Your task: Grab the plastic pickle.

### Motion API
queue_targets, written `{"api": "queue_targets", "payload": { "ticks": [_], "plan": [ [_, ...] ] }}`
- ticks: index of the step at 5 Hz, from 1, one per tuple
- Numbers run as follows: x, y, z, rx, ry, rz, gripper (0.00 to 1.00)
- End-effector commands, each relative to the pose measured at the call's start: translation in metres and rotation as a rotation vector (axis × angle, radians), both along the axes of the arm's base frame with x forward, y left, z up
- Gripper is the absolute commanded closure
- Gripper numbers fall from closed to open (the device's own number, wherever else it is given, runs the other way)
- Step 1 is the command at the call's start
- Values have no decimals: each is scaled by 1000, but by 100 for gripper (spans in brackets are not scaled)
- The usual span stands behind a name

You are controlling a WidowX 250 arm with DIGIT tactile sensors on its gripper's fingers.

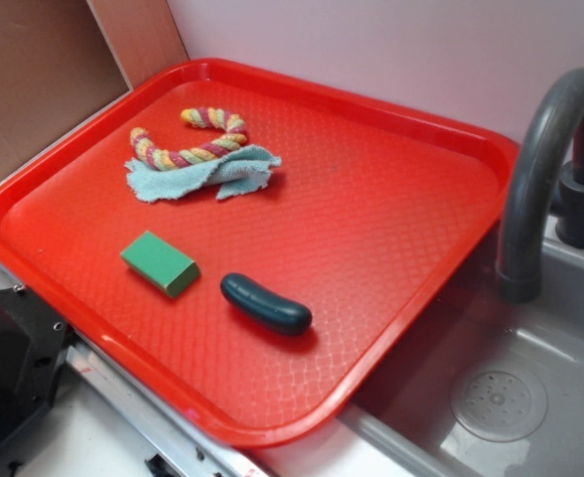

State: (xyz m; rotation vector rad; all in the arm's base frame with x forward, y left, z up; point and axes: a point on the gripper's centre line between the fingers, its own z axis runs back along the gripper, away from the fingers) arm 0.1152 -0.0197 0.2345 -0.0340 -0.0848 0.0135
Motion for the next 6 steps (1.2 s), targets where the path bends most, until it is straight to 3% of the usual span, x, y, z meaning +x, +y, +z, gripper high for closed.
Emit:
{"api": "queue_targets", "payload": {
  "ticks": [1,2,3,5,6],
  "plan": [
    [0,0,0,0,0,0,0],
    [14,2,-16,37,-45,-52,0],
    [36,-6,-34,20,-167,-300,0],
    [67,-53,-77,-83,-207,-793,0],
    [71,-80,-96,-89,-260,-1045,0]
  ]
}}
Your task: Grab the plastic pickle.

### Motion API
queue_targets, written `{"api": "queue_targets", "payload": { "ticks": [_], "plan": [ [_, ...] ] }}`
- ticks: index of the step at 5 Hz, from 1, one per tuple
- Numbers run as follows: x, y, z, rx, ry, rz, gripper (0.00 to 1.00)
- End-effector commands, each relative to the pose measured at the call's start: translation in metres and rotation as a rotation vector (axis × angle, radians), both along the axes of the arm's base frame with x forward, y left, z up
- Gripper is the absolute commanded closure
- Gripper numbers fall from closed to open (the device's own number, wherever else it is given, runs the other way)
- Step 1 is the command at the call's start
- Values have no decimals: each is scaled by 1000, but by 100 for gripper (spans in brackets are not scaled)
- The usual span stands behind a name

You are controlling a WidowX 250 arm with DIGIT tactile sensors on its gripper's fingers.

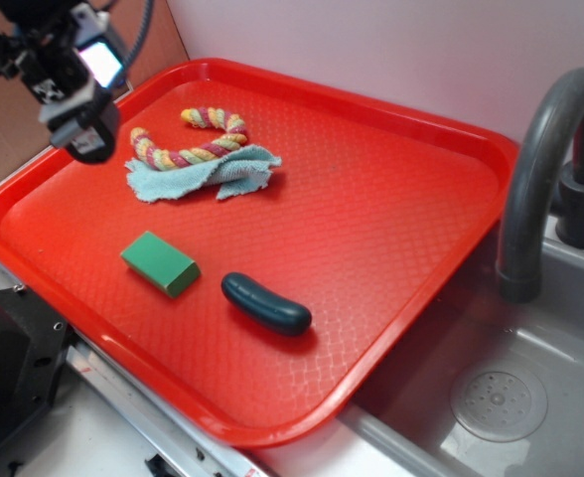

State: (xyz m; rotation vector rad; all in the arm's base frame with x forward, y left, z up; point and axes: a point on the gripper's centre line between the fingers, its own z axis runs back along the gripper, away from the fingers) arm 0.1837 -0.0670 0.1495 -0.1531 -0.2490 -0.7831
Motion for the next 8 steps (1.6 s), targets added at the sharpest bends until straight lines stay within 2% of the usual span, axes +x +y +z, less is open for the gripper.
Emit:
{"api": "queue_targets", "payload": {
  "ticks": [1,2,5,6,7,8],
  "plan": [
    [-5,-53,-27,76,-128,-497,0],
    [-14,-70,-49,132,-133,-594,0],
    [-9,-77,-116,346,-27,-534,0],
    [-9,-80,-130,355,-12,-557,0],
    [-12,-85,-132,337,-32,-586,100],
    [-15,-87,-132,337,-39,-587,100]
  ]
}}
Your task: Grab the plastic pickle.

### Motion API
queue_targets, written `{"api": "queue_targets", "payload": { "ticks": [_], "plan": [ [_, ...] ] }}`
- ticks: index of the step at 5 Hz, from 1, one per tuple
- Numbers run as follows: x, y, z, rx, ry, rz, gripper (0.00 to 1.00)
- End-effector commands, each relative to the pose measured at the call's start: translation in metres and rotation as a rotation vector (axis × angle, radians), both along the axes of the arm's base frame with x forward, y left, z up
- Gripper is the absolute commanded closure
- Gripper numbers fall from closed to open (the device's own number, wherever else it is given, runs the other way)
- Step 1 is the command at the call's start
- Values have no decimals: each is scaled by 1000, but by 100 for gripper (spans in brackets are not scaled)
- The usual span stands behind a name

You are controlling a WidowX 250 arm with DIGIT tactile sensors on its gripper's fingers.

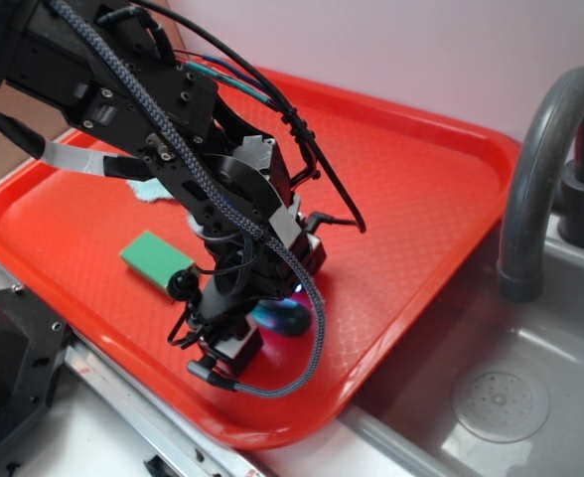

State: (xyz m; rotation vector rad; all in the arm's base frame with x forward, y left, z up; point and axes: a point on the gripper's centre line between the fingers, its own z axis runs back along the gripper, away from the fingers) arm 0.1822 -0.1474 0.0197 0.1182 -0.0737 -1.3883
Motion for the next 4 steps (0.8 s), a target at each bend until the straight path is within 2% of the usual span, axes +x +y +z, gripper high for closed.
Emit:
{"api": "queue_targets", "payload": {
  "ticks": [1,2,3,4],
  "plan": [
    [-6,-7,-1,-22,-10,27,100],
    [9,0,23,-8,-39,206,100],
    [22,11,73,-44,-100,456,100],
    [19,26,121,-124,-42,713,100]
  ]
}}
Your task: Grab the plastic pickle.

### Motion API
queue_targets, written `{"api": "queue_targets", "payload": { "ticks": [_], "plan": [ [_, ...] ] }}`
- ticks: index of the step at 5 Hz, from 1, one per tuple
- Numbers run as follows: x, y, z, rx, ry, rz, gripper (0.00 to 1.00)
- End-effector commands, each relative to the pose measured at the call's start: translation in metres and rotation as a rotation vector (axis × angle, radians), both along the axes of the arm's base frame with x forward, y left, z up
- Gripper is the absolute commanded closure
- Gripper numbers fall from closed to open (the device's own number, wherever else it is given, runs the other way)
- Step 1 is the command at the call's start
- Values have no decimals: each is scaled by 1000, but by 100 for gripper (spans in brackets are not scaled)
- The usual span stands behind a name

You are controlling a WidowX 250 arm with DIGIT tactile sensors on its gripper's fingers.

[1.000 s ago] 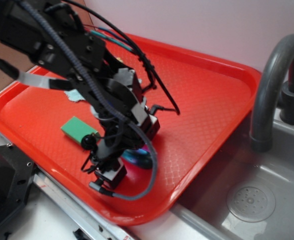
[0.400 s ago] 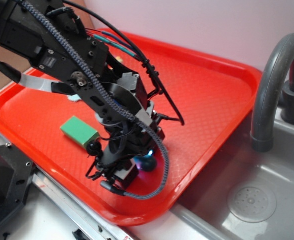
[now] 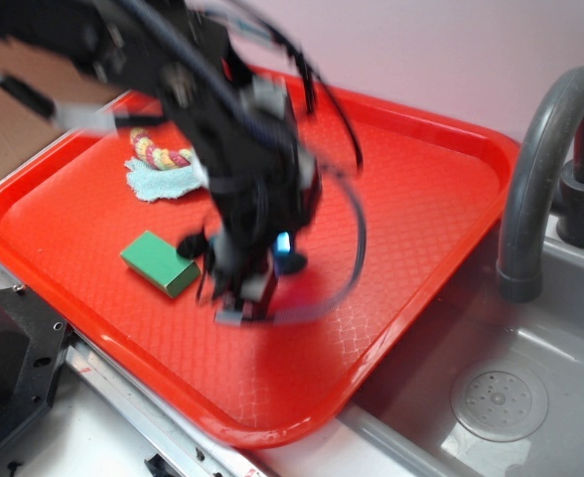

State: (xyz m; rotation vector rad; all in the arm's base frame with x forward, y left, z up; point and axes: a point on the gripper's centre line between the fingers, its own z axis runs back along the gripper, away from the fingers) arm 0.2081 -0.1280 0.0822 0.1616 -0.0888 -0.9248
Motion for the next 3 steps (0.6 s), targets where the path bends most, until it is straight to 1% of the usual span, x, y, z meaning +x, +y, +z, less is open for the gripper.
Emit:
{"api": "queue_targets", "payload": {
  "ticks": [1,2,3],
  "plan": [
    [-19,30,109,-204,34,506,100],
    [-28,51,134,-224,26,756,100],
    [-27,56,140,-213,21,1008,100]
  ]
}}
